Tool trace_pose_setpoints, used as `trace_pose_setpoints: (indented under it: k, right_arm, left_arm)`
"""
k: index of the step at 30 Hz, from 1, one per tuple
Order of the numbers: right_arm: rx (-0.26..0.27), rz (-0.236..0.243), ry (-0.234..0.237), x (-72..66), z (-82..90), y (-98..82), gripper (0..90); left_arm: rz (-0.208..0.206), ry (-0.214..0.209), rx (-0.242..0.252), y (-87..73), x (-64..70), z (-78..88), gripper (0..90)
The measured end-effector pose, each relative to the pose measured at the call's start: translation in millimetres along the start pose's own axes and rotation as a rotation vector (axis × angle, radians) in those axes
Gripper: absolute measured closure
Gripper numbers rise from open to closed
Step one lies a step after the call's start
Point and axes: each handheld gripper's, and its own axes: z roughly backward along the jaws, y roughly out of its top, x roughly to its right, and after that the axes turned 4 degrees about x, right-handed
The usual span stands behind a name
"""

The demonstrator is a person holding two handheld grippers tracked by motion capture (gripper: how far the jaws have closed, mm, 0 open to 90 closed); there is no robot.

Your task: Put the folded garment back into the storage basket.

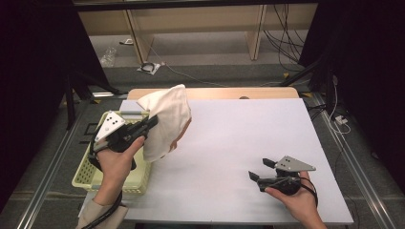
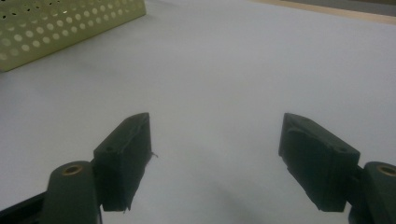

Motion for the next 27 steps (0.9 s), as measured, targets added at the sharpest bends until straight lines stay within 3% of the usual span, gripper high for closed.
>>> trace_pose_setpoints:
  k: [27]
  right_arm:
    - [0.000, 0.002, -0.001, 0.4, -0.1, 0.0, 26.4]
  left_arm:
    - [-0.004, 0.020, 0.009, 3.5, -5.8, 4.0, 84.0]
